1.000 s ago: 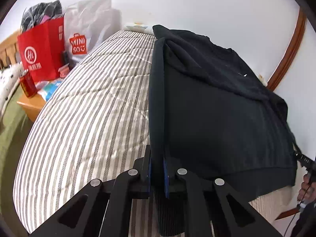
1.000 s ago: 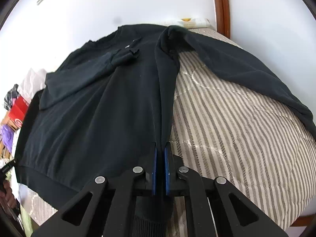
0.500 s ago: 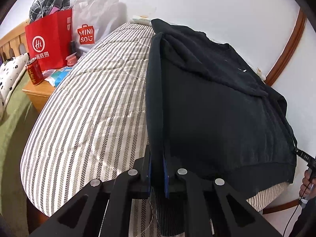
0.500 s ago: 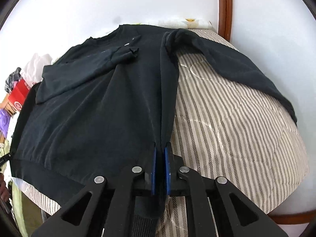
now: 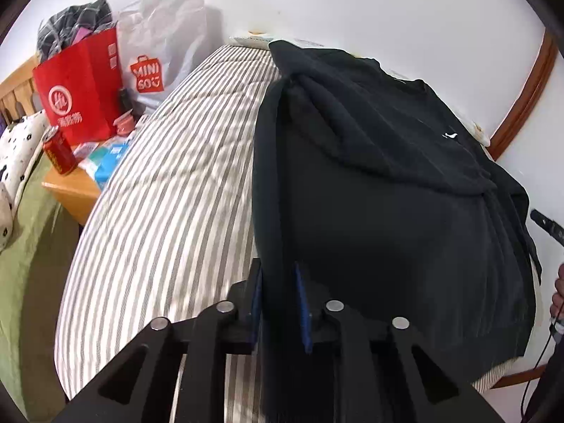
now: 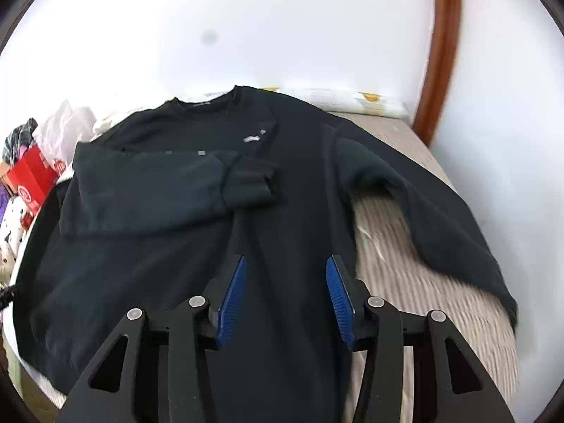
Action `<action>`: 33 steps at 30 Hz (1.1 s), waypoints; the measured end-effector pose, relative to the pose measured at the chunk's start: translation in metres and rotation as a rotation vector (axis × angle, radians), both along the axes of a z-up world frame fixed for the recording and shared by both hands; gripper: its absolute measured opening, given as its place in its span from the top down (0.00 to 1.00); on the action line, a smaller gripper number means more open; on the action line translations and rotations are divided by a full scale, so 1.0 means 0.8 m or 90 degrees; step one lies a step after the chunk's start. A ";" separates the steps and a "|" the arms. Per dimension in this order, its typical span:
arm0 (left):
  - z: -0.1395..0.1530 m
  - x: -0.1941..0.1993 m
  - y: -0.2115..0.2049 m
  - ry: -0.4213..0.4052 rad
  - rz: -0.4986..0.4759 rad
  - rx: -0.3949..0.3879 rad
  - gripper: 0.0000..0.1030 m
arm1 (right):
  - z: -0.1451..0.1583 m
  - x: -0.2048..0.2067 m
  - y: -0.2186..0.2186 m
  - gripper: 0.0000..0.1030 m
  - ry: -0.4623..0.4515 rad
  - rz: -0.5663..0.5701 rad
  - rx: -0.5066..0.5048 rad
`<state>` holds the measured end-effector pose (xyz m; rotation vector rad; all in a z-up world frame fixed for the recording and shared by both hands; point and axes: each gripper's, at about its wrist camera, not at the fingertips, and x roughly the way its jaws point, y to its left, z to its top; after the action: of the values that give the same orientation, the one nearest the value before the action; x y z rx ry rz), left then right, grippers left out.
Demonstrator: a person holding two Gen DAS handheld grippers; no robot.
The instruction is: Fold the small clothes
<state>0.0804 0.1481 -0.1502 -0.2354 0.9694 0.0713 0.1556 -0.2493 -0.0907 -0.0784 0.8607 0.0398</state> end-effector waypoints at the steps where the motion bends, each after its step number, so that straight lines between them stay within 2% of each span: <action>1: 0.001 0.007 0.001 0.000 0.000 0.003 0.82 | -0.002 0.009 0.006 0.52 0.003 0.002 0.006; 3: 0.004 0.028 0.002 0.001 0.001 0.012 0.77 | -0.008 0.044 0.015 0.50 0.015 0.008 0.020; 5: 0.004 0.046 0.003 0.002 0.001 0.014 0.65 | -0.016 0.071 0.022 0.48 0.025 0.005 0.029; 6: 0.005 0.057 0.003 -0.001 0.002 0.015 0.63 | -0.021 0.086 0.024 0.48 0.032 0.003 0.037; 13: -0.004 0.115 0.007 0.004 0.014 0.022 0.63 | -0.074 0.183 0.027 0.48 0.095 -0.035 0.076; 18: -0.009 0.154 0.017 -0.001 0.035 0.050 0.63 | -0.098 0.215 0.030 0.49 0.107 -0.046 0.119; 23: -0.012 0.189 0.022 -0.012 0.037 0.064 0.63 | -0.096 0.222 0.050 0.83 0.088 -0.007 0.111; 24: -0.013 0.196 0.023 -0.014 0.038 0.066 0.64 | -0.093 0.223 0.053 0.84 0.083 0.003 0.108; 25: -0.013 0.202 0.023 -0.017 0.039 0.062 0.71 | -0.089 0.224 0.058 0.87 0.077 0.017 0.105; 26: -0.014 0.205 0.024 -0.019 0.039 0.059 0.86 | -0.083 0.223 0.059 0.88 0.065 0.028 0.105; 27: -0.014 0.209 0.026 -0.020 0.046 0.057 0.92 | -0.078 0.223 0.058 0.89 0.055 0.032 0.107; 29: -0.015 0.213 0.032 -0.021 0.062 0.047 0.92 | -0.060 0.222 0.048 0.89 0.019 0.029 0.120; 30: -0.016 0.212 0.038 -0.022 0.070 0.025 0.93 | -0.051 0.221 0.039 0.89 0.000 0.016 0.127; 33: -0.019 0.208 0.040 -0.022 0.070 0.013 0.93 | -0.024 0.214 -0.006 0.89 -0.058 -0.063 0.125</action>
<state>0.2466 0.1802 -0.1654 -0.2705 0.9201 0.1767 0.3270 -0.2538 -0.1101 0.1450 0.7643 0.0282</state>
